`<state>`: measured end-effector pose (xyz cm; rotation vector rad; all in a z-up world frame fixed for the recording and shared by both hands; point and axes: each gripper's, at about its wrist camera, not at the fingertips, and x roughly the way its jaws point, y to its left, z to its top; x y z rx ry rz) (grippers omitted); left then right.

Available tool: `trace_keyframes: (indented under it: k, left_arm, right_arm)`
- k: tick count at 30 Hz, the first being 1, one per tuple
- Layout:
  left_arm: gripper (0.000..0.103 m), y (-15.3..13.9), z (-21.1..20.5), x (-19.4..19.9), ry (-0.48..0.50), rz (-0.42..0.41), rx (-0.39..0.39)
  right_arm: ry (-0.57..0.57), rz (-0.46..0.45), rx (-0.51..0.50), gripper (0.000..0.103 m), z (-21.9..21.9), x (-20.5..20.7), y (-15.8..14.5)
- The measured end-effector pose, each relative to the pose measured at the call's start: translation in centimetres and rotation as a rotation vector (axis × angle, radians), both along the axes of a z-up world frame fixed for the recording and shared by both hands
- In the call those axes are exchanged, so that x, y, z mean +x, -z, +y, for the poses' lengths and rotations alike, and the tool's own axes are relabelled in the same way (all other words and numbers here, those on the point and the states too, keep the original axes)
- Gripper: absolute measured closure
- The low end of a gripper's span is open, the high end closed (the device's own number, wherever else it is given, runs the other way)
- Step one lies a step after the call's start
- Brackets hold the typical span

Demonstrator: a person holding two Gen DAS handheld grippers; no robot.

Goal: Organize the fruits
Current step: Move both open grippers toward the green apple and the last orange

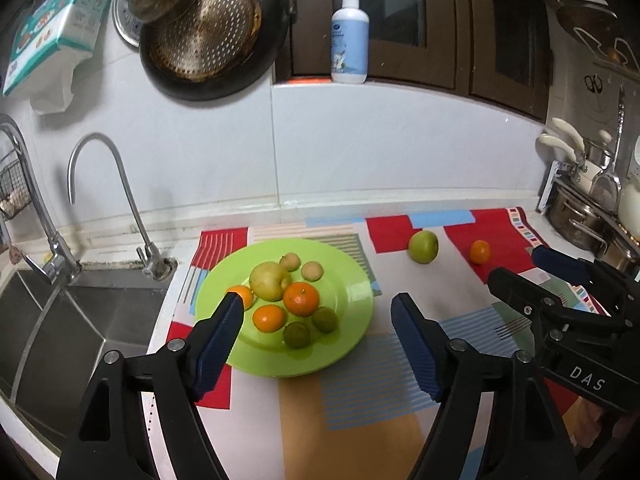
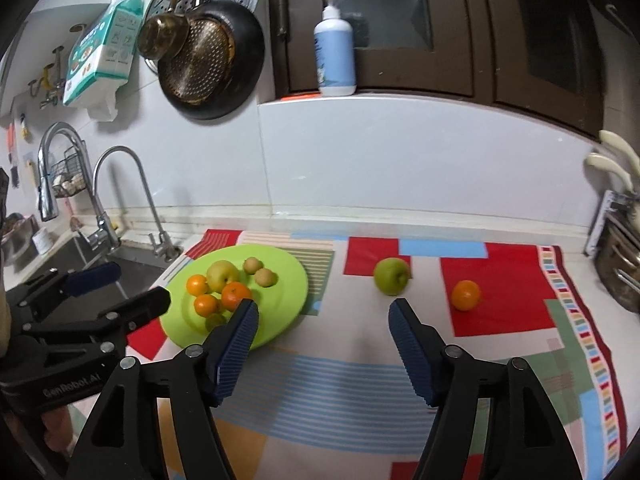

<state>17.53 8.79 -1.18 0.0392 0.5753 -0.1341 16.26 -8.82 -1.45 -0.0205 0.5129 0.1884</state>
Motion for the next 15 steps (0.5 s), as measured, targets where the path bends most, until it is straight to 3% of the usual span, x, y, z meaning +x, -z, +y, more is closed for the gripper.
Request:
trace_keyframes:
  k: [15]
  left_arm:
    - [0.009, -2.1, -4.4, 0.6, 0.072, -0.074, 0.008]
  right_arm:
    - [0.124, -0.066, -0.037, 0.029, -4.4, -1.5, -1.8]
